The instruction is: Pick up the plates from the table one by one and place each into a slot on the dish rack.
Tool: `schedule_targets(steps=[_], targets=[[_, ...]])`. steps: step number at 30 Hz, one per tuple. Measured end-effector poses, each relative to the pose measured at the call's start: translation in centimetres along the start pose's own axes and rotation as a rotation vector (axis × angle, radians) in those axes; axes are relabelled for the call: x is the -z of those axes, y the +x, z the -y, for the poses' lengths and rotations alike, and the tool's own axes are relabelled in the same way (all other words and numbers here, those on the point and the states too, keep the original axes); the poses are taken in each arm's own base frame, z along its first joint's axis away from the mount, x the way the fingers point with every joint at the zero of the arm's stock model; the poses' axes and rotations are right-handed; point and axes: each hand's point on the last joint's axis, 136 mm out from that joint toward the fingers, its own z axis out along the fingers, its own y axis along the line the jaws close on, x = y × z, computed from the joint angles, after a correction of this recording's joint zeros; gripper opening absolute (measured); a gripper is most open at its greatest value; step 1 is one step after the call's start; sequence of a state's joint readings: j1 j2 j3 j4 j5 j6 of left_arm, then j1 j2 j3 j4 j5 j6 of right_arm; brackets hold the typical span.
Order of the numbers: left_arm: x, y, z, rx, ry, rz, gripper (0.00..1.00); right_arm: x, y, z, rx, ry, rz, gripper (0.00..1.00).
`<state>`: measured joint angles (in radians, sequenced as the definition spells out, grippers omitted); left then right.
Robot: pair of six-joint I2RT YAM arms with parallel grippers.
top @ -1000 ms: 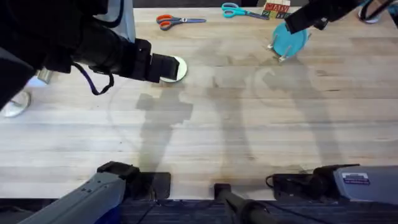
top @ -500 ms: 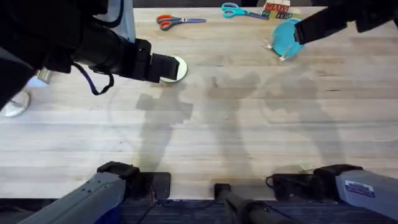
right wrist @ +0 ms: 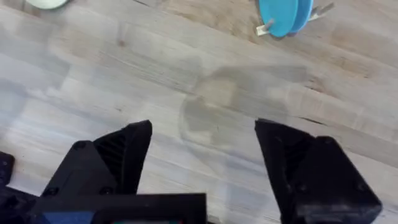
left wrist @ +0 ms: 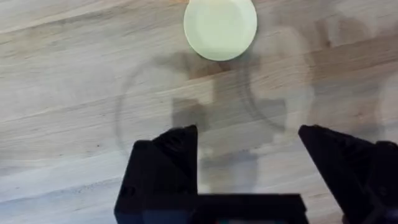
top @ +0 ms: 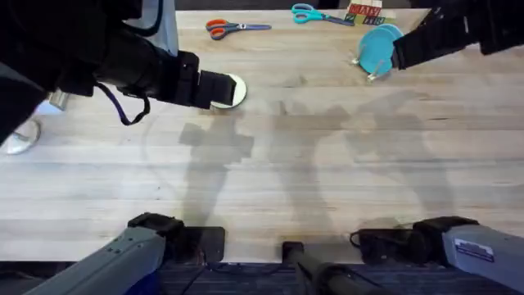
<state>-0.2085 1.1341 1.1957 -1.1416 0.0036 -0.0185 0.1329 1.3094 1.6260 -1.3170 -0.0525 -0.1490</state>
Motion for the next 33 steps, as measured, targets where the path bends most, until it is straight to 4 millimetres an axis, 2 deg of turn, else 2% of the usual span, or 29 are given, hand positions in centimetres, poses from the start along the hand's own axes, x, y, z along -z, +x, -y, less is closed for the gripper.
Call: schedule_targets(steps=[10, 11, 13, 16, 18, 19, 26, 33], targets=[[0.0, 0.0, 0.0, 0.000, 0.000, 0.000, 0.995, 0.0, 0.0, 0.0, -0.008, 0.000, 0.000, 0.994], [0.0, 0.0, 0.0, 0.001, 0.000, 0.000, 0.969, 0.0, 0.0, 0.0, -0.008, 0.000, 0.000, 0.994], [0.0, 0.0, 0.0, -0.001, 0.000, 0.000, 0.811, 0.0, 0.0, 0.0, -0.008, 0.000, 0.000, 0.994], [0.0, 0.0, 0.0, 0.000, 0.000, 0.000, 0.346, 0.0, 0.0, 0.0, -0.008, 0.000, -0.001, 0.993], [0.0, 0.0, 0.0, -0.004, 0.000, 0.000, 0.083, -0.1, 0.0, 0.0, -0.008, 0.000, -0.003, 0.993], [0.0, 0.1, 0.0, -0.003, 0.000, -0.003, 0.053, -0.1, 0.0, 0.0, -0.008, 0.000, -0.004, 0.993], [0.0, 1.3, 0.0, -0.002, -0.001, -0.052, 0.042, -0.1, 0.0, 0.0, -0.008, -0.001, -0.004, 0.995], [0.0, 1.2, 0.2, 0.031, 0.014, -0.049, 0.042, -0.1, 0.0, 0.0, -0.008, -0.001, -0.004, 0.995]])
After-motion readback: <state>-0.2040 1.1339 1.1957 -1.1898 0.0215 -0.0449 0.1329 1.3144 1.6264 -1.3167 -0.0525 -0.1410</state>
